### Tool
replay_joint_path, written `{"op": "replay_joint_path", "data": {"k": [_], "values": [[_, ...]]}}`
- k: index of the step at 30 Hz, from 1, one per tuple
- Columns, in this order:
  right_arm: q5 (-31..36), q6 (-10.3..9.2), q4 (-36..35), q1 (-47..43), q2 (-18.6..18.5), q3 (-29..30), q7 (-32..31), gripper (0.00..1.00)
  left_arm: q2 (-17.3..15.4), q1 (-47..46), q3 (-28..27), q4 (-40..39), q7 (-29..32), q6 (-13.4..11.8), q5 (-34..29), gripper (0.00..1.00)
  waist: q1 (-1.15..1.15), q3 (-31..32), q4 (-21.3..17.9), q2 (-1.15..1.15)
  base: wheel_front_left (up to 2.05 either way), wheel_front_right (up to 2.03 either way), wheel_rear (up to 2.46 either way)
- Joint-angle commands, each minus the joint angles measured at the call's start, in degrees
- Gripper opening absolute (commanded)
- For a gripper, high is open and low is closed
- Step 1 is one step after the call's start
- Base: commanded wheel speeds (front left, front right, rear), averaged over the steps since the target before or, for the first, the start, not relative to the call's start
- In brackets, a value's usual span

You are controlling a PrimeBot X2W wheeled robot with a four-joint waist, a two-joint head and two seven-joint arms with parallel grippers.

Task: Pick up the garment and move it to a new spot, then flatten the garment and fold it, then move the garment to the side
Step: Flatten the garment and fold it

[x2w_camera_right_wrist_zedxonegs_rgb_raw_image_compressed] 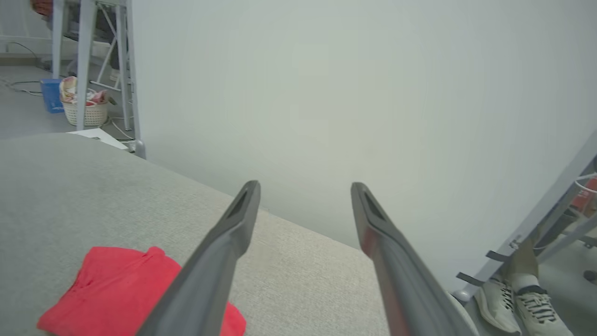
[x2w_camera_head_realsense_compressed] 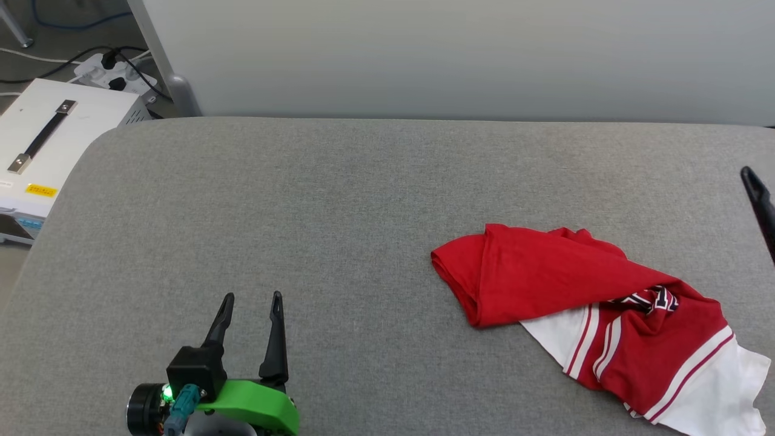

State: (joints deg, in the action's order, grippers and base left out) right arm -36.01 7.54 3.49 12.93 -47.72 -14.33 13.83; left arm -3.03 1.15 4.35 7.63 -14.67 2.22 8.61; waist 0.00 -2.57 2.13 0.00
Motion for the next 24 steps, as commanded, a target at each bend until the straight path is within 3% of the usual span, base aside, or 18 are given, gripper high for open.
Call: {"op": "replay_joint_path", "data": {"k": [1,5,12,20,24], "values": [[1.5,-0.05,-7.0,-0.4,1.8,-0.2,-4.2,1.0,0.1,0.3,0.3,-0.4,-0.3,0.0,-0.4,1.0,0.0,-0.7,0.5,0.0,0.0,0.0,0.0],[0.5,-0.05,-12.8,2.7,2.2,-4.6,-11.1,1.0,0.1,-0.5,0.5,-0.8,-0.3,0.0,-0.3,1.0,0.0,-1.8,0.9,0.0,0.0,0.0,0.0],[-4.0,-0.05,-16.2,13.9,-0.6,-20.7,-24.5,1.0,0.1,-2.4,1.1,-1.6,-0.3,-0.2,0.1,1.0,0.0,-4.9,1.9,0.0,0.0,0.0,0.0],[-11.2,-0.05,-12.0,28.8,1.3,-39.8,-43.1,1.0,0.1,-5.3,2.3,-2.3,-0.3,-0.8,1.4,1.0,0.0,-10.3,3.9,0.0,0.0,0.0,0.0],[-12.4,-0.05,-7.7,34.6,4.1,-47.1,-46.9,1.0,0.1,-6.9,2.9,-2.7,-0.3,-1.2,2.2,1.0,0.0,-13.3,5.1,0.0,0.0,0.0,0.0]]}}
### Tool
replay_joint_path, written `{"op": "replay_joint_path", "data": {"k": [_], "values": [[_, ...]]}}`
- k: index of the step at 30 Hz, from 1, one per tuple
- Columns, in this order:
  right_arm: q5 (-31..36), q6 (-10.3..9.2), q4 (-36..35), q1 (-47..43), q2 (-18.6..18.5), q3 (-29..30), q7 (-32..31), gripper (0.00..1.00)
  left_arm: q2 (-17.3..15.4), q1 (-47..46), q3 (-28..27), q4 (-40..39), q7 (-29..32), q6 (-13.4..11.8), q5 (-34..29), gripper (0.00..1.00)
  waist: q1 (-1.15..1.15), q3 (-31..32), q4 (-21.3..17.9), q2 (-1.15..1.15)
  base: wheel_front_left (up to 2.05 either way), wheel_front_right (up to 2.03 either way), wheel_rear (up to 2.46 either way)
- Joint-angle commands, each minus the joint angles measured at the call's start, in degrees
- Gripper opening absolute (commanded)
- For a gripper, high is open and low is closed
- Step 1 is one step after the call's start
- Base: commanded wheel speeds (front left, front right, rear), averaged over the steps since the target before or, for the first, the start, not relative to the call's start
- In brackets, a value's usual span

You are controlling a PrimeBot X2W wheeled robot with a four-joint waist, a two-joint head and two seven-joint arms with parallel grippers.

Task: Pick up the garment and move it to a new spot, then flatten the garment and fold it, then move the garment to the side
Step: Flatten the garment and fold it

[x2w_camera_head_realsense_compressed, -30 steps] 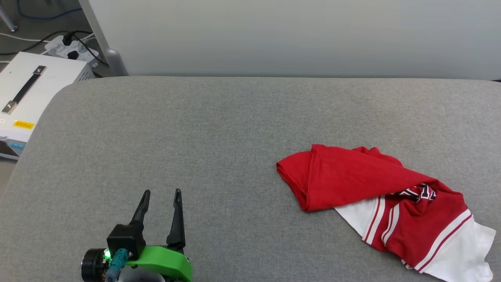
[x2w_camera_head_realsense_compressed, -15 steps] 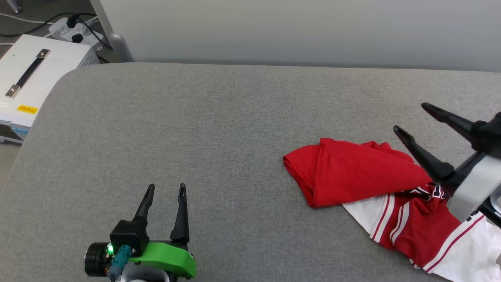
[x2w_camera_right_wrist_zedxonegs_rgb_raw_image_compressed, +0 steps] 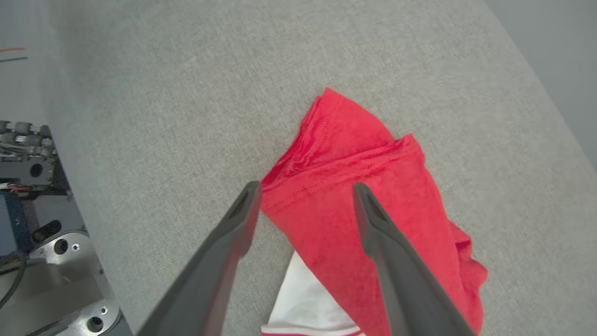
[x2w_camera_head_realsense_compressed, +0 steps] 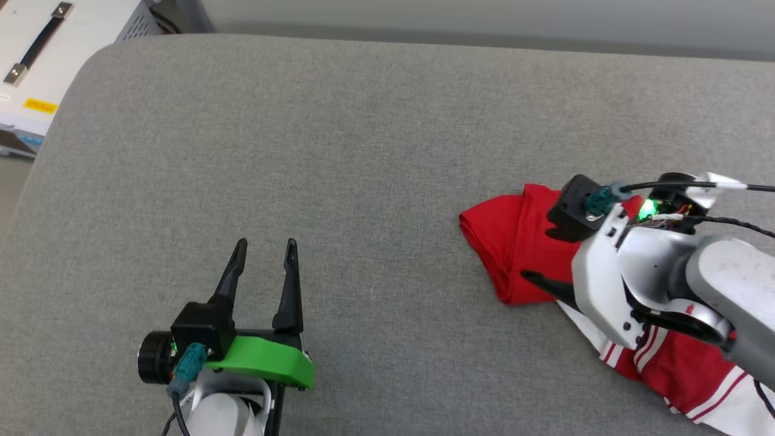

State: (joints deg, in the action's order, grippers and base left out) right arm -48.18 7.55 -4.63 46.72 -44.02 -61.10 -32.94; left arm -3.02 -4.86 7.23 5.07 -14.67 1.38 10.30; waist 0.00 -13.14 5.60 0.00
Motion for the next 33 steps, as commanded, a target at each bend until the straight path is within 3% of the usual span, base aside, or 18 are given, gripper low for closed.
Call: {"op": "replay_joint_path", "data": {"k": [1,7,13,14,15,22,29,33], "values": [[-0.5,-0.06,1.7,1.7,0.9,-1.8,-0.4,1.0,0.1,-1.3,0.2,-0.2,-0.3,-0.4,0.7,1.0,0.0,-3.4,2.0,0.0,0.0,0.0,0.0],[0.1,-0.06,11.0,5.5,4.5,-10.7,1.7,1.0,0.1,-3.8,1.2,-0.2,-0.3,-1.0,1.7,1.0,0.0,-6.9,3.6,0.0,0.0,0.0,0.0],[1.5,-0.06,16.4,2.3,6.3,-12.2,-0.5,1.0,0.1,-4.8,1.6,0.4,-0.3,-1.3,2.1,1.0,0.0,-7.5,4.4,0.0,0.0,0.0,0.0],[1.4,-0.06,16.4,1.8,6.5,-12.2,-0.2,0.33,0.1,-4.7,1.5,0.4,-0.3,-1.3,2.1,1.0,0.0,-7.3,4.4,0.0,0.0,0.0,0.0],[1.3,-0.06,16.3,1.7,6.6,-12.2,0.8,0.0,0.1,-4.5,1.3,0.5,-0.3,-1.4,2.1,1.0,0.0,-7.1,4.2,0.0,0.0,0.0,0.0],[-0.8,-0.06,14.0,6.4,5.8,-11.9,12.5,0.0,0.1,-2.9,0.2,0.9,-0.3,-1.5,1.5,1.0,0.0,-4.1,2.4,0.0,0.0,0.0,0.0],[-4.4,-0.06,10.5,11.3,2.5,-6.0,22.3,0.0,0.1,-2.0,-0.5,0.5,-0.3,-1.2,0.8,1.0,0.0,-2.7,0.5,0.0,0.0,0.0,0.0],[-5.9,-0.06,12.0,12.4,-0.7,-0.7,26.2,0.0,0.1,-1.9,-0.5,0.1,-0.3,-1.1,0.5,1.0,0.0,-2.8,0.0,0.0,0.0,0.0,0.0]]}}
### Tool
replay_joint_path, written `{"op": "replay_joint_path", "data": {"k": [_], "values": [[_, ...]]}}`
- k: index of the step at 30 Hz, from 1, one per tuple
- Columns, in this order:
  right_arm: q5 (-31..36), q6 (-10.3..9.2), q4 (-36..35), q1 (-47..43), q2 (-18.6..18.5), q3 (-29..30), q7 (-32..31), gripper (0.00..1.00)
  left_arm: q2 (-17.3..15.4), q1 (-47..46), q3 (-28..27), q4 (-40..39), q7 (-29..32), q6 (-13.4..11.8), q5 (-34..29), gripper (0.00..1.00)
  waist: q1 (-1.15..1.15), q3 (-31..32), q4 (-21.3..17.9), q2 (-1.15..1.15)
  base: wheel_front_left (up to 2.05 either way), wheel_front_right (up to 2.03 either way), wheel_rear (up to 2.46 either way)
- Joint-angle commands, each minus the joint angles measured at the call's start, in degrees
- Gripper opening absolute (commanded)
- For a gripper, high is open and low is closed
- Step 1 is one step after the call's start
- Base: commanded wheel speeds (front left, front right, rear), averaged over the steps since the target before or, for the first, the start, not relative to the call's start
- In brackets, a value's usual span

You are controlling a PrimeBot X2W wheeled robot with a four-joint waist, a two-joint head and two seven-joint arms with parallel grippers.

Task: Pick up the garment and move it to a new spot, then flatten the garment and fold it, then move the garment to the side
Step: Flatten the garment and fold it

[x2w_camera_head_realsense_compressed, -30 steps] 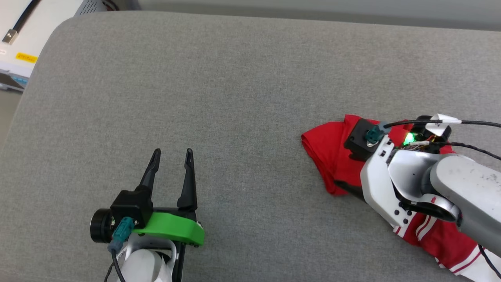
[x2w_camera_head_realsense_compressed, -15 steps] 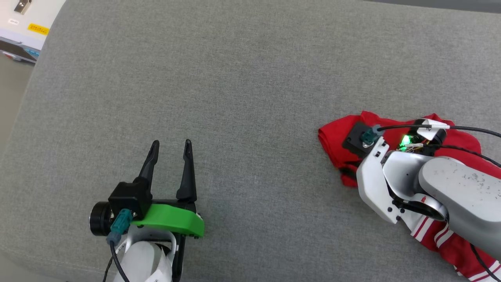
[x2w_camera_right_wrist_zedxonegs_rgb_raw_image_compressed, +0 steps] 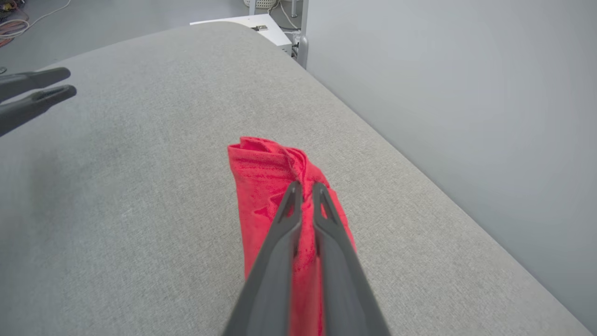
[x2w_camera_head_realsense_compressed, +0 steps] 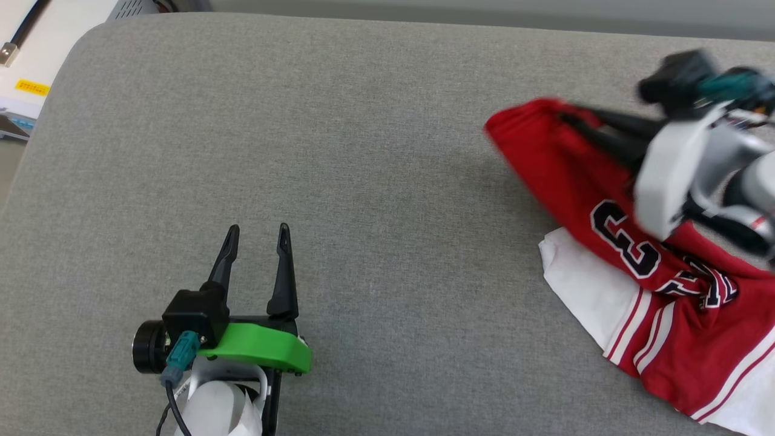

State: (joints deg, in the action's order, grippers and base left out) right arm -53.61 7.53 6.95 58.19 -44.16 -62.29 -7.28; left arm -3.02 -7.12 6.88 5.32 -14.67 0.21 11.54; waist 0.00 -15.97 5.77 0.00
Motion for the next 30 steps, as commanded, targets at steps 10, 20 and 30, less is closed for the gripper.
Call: {"op": "replay_joint_path", "data": {"k": [10,20,30], "values": [[-4.9,-0.04,19.8,-5.6,-7.7,10.8,6.4,0.0,0.1,0.2,-0.8,-0.7,-0.3,0.5,-1.3,1.0,0.0,-1.0,0.3,0.0,0.0,0.0,0.0],[-10.2,-0.04,36.0,-16.4,-3.1,9.7,-0.4,0.0,0.1,0.0,-0.5,-0.5,-0.3,0.7,-1.4,1.0,0.0,-1.5,0.1,0.0,0.0,0.0,0.0],[-10.0,-0.04,38.3,-17.1,0.2,11.9,9.7,1.0,0.1,0.9,-1.7,0.4,-0.3,1.9,-2.9,1.0,0.0,2.7,-1.4,0.0,0.0,0.0,0.0]]}}
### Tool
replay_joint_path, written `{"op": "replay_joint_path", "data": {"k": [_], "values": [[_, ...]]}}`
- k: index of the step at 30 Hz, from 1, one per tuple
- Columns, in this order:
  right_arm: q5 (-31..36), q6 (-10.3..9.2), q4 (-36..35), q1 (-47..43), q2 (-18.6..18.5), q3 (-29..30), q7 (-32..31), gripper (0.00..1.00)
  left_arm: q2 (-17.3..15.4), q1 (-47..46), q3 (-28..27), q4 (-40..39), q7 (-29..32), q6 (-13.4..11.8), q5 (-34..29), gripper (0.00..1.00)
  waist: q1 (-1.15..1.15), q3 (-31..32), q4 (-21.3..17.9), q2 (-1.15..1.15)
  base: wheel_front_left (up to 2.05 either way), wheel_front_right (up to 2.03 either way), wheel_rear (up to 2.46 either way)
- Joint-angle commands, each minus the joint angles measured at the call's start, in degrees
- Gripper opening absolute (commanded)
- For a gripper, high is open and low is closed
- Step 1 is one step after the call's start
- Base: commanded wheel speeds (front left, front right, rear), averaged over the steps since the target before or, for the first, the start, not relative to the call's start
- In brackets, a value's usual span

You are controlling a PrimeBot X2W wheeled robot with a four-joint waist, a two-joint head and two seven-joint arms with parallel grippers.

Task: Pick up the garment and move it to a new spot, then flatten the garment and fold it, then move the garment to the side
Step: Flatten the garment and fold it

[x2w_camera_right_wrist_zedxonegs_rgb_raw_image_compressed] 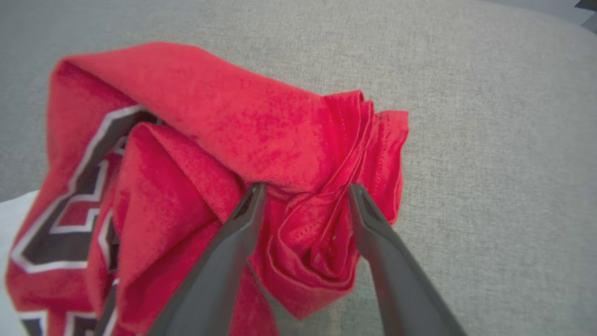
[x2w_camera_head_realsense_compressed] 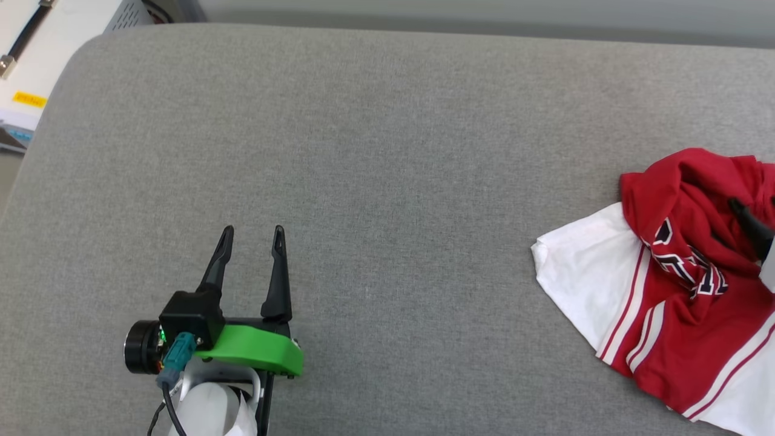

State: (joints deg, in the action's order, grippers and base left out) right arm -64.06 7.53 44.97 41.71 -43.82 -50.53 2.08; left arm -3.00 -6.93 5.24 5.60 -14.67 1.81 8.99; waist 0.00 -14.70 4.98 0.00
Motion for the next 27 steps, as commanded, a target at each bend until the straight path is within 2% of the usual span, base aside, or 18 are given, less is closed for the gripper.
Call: {"op": "replay_joint_path", "data": {"k": [1,3,7,10,13,16,18,20,24,27], "values": [[1.6,-0.04,0.7,-0.6,-0.1,0.8,3.4,1.0,0.1,0.9,-0.4,0.1,-0.3,0.5,-0.5,1.0,0.0,2.2,-0.9,0.0,0.0,0.0,0.0],[4.1,-0.04,1.9,-0.5,0.0,2.3,9.3,1.0,0.1,1.2,-1.0,0.0,-0.3,1.0,-0.7,1.0,0.0,3.3,-1.4,0.0,0.0,0.0,0.0],[9.6,-0.04,0.6,-0.9,2.0,7.7,12.8,1.0,-0.1,0.8,-2.2,-0.5,-0.3,2.7,-0.8,1.0,0.0,4.8,-3.0,0.0,0.0,0.0,0.0],[17.4,-0.04,-5.6,-2.6,3.4,18.3,12.9,1.0,-1.2,-0.8,-2.2,-0.6,-0.3,3.9,-1.0,1.0,0.0,5.2,-4.3,0.0,0.0,0.0,0.0],[26.4,-0.04,-14.4,-9.7,7.7,30.3,12.9,1.0,-3.1,-3.8,-0.9,-0.3,-0.3,4.9,-1.2,1.0,0.0,5.5,-5.4,0.0,0.0,0.0,0.0],[34.4,-0.04,-23.1,-17.7,12.9,39.5,12.9,1.0,-5.3,-7.7,1.9,0.9,-0.3,5.4,-0.8,1.0,0.0,5.7,-6.1,0.0,0.0,0.0,0.0],[38.6,-0.04,-28.6,-22.7,16.1,43.8,12.9,1.0,-7.0,-11.1,4.8,2.3,-0.1,5.6,0.2,1.0,0.0,5.6,-6.5,0.0,0.0,0.0,0.0],[42.2,-0.04,-33.6,-27.3,19.2,46.4,12.9,1.0,-9.5,-15.7,10.2,3.1,1.7,5.6,2.8,1.0,0.0,5.3,-7.1,0.0,0.0,0.0,0.0],[45.9,-0.04,-40.0,-32.5,22.7,48.3,12.9,1.0,-14.2,-25.1,20.6,3.9,7.9,5.7,10.5,1.0,0.0,4.5,-8.1,0.0,0.0,0.0,0.0],[47.5,-0.04,-42.2,-34.5,23.6,48.7,12.6,1.0,-16.4,-32.1,27.8,4.3,14.5,5.7,18.0,1.0,0.0,3.6,-9.0,0.0,0.0,0.0,0.0]]}}
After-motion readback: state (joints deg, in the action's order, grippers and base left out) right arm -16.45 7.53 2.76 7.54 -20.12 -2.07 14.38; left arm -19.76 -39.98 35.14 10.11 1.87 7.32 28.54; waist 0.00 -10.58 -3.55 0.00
